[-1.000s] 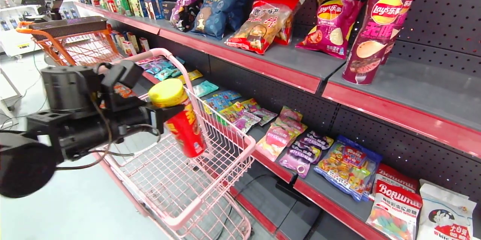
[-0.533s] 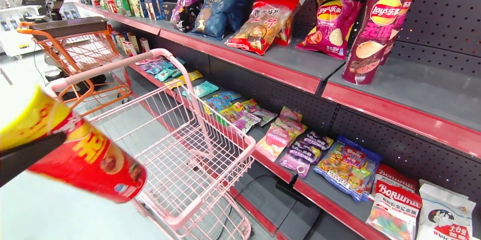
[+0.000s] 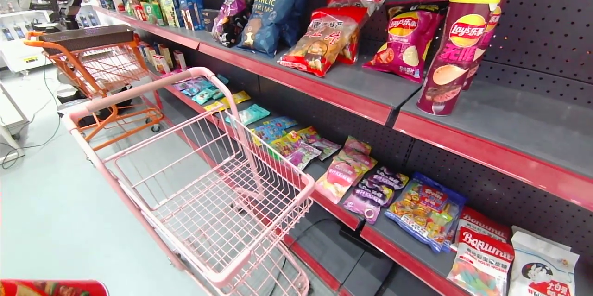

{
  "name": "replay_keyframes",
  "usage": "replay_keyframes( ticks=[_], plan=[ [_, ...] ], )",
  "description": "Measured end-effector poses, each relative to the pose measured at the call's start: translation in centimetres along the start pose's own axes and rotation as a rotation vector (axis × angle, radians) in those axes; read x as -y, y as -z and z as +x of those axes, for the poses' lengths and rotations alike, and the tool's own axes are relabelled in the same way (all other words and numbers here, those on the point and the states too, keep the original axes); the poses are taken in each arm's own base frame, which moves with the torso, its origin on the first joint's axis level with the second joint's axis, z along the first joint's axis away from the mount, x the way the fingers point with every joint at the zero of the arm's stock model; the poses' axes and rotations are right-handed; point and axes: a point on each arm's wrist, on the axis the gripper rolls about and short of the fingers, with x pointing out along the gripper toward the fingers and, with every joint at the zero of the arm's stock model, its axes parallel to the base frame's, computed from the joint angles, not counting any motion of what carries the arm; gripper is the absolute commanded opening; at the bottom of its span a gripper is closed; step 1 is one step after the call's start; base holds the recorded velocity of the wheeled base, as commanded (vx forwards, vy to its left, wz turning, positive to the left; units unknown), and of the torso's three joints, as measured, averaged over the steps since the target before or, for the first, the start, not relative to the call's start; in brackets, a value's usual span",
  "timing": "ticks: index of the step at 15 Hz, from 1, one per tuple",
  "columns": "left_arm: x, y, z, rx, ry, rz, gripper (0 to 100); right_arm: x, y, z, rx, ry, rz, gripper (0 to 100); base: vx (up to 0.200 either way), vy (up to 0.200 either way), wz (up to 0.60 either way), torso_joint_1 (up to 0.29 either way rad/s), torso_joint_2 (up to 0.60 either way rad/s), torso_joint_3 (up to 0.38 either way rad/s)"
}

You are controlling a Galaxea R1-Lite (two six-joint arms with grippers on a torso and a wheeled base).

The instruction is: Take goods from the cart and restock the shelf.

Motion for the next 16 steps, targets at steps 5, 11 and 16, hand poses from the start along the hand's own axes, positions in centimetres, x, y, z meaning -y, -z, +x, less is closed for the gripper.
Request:
replay_keyframes(
  ticks=[5,11,16],
  plan=[
    [0.2,0.2,-1.1,0.053,-0.156,0.031,0,0.0,0.0,0.0,-0.001,0.0,-0.001,100,0.0,0.0,0.0,0.205,-0.55,-0.344],
    [-0.3,-0.9,0.4,0.022,-0.28,0.106,0,0.0,0.0,0.0,-0.001,0.0,-0.002,100,0.0,0.0,0.0,0.224,-0.54,-0.322],
    [-0.6,-1.4,0.7,-0.017,-0.395,0.203,0,0.0,0.0,0.0,0.0,-0.001,-0.001,100,0.0,0.0,0.0,0.144,-0.34,-0.193]
  ],
)
